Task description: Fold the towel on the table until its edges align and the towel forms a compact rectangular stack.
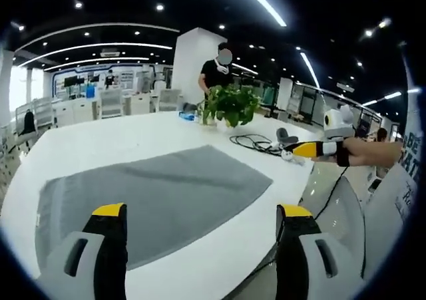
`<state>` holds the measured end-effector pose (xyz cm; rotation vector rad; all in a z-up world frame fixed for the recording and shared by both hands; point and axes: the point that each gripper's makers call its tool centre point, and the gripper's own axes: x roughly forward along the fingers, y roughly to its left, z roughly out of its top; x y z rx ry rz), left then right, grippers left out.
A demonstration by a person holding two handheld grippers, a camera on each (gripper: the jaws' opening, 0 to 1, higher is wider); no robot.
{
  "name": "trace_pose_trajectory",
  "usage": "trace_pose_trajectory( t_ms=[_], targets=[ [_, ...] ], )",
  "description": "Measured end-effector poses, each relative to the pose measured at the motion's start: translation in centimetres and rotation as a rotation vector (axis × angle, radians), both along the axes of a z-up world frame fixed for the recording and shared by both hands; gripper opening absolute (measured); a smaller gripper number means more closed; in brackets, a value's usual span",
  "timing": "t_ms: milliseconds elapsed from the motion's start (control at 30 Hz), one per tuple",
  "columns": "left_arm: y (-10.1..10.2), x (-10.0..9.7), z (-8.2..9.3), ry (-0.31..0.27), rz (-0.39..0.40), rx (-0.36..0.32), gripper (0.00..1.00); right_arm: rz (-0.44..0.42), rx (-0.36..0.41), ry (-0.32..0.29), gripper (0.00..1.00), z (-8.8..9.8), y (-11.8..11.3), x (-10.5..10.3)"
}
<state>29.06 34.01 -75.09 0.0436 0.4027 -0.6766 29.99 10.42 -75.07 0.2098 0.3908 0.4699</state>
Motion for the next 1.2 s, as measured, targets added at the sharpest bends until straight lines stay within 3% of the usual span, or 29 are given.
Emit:
trace_pose_trajectory(
  t_ms=[367,667,833,1200],
  targets=[
    [-5.5,1.4,1.6,-0.058,-0.083,-0.005,0.94,0.022,-0.034,-0.020,0.89,0.6,-2.3,2.2],
    [-8.5,1.8,0.8,-0.051,-0.153,0.052,0.94,0.031,-0.053,-0.040,0.89,1.5,-4.6,4.5],
    [-10.7,1.8,0.6,-0.098,-0.216,0.116,0.94,0.044,-0.048,-0.056,0.88,1.9,-5.4,5.8],
    [-17.2,2.3,-1.7,-0.113,-0.362,0.144,0.89,0.067,-0.081,-0.112,0.87,3.0,-7.7,9.8]
  ],
)
